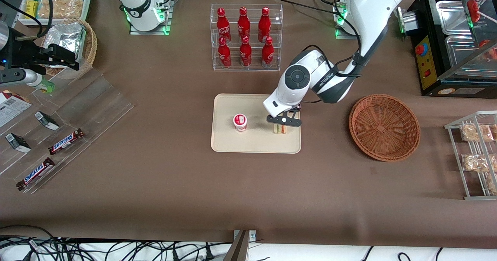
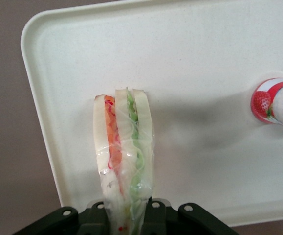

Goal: Place sandwich from basket to tray
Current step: 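Carry the sandwich over the cream tray and lower it beside the cup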

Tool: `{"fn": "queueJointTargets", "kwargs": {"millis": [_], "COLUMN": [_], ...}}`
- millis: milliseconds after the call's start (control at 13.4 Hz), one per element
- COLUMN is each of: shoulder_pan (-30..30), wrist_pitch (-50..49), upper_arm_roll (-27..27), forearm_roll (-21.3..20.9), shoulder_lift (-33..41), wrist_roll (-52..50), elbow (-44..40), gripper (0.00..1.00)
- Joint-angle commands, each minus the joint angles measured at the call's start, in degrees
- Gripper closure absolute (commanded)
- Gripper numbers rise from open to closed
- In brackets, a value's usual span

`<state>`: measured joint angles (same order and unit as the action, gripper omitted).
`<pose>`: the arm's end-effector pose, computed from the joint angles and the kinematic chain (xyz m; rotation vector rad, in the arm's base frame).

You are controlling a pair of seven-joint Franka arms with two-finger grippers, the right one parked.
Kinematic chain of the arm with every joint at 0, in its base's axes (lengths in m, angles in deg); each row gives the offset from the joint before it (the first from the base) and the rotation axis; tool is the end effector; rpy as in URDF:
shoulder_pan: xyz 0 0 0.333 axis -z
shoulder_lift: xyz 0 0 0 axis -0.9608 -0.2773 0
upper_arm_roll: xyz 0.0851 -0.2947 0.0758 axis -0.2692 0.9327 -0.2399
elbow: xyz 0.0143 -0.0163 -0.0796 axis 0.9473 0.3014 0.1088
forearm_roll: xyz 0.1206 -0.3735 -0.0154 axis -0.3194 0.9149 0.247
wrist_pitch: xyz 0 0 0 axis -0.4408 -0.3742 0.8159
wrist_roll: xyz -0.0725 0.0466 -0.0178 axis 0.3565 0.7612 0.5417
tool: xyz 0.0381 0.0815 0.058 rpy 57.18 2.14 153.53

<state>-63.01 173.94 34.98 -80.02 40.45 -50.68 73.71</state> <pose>0.5231 -0.3876 0.2360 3.1083 -0.1848 -0.1310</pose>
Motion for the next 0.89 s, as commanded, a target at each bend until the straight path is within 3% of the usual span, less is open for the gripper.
{"fn": "queueJointTargets", "kwargs": {"millis": [0,74,223,595,818], "shoulder_pan": [1.7,1.7,2.2,-0.2,-3.2], "wrist_pitch": [0.9,1.1,1.5,-2.7,-9.2], "upper_arm_roll": [-0.3,-0.3,-0.5,-0.1,0.0], "forearm_roll": [-6.1,-7.7,-8.4,-7.2,-2.4], "shoulder_lift": [-2.6,-3.3,-3.3,5.7,11.0], "wrist_roll": [-6.2,-8.1,-11.5,-16.4,-16.5], "elbow": [-1.4,-1.5,-1.6,-4.2,-8.1], "gripper": [0.94,0.84,0.00,0.00,0.00]}}
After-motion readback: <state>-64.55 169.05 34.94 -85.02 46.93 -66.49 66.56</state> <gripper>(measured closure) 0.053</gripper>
